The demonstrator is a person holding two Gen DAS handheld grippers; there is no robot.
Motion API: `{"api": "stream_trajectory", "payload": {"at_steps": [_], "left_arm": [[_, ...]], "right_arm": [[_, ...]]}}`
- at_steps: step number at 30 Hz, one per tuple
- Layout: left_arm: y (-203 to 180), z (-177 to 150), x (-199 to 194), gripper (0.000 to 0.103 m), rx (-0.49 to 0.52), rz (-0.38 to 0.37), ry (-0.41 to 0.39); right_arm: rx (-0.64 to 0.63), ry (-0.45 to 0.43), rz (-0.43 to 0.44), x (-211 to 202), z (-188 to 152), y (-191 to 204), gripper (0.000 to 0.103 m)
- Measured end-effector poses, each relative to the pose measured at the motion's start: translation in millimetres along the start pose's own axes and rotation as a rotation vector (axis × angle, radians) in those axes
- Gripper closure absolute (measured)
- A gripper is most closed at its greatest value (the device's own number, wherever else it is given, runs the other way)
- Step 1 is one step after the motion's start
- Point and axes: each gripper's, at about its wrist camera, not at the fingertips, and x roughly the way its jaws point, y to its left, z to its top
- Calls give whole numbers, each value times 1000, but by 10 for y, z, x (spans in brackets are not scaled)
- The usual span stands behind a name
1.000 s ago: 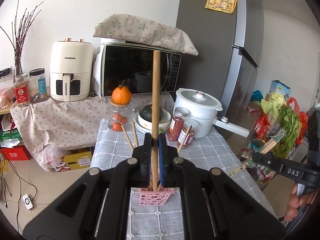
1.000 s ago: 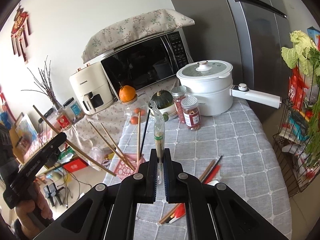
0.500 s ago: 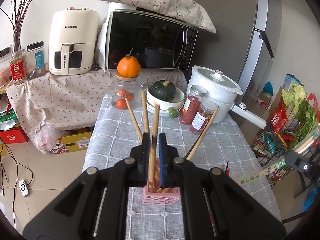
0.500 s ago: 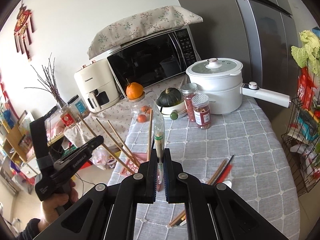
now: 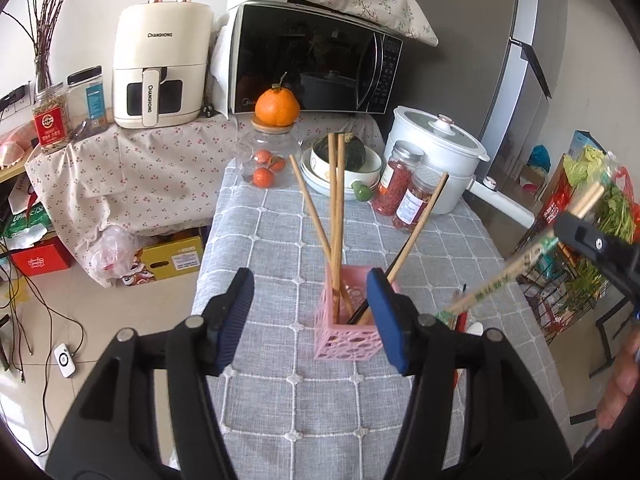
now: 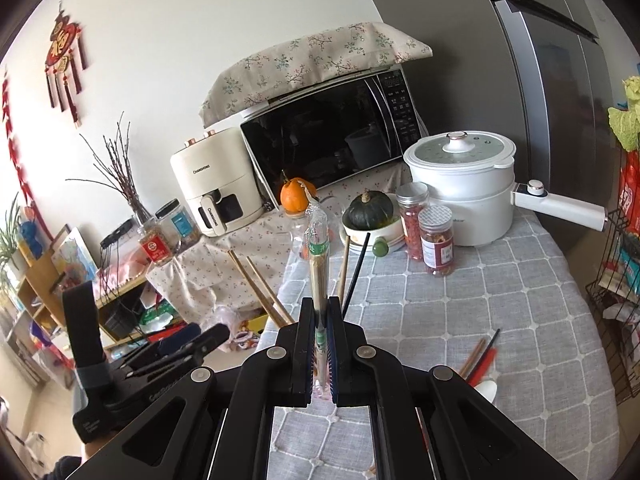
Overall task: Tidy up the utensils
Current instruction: 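Lower the green-banded chopstick into the pink basket and open the right tool, then move both open tools back over the remaining utensils on the table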
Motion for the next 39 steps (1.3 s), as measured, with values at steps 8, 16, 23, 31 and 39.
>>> {"api": "stream_trajectory", "payload": {"at_steps": [8,16,23,31,39], "left_arm": [[270,-194,-33,36,9,32,71],[360,-251,-8,35,13,33,102],[300,-287,17,26,49,40,127],[238,-300,65,20,38,36,160],[58,-318,120,18,52,20,188]], "right_arm": [[-22,-16,-3,288,-3,187,98],[-33,26,-4,738,-105,297,96],[-31,74,2,909,-188,261,55],[0,48,-29,644,-128,38,29],[32,44,-116,345,-135,-342,19]]}}
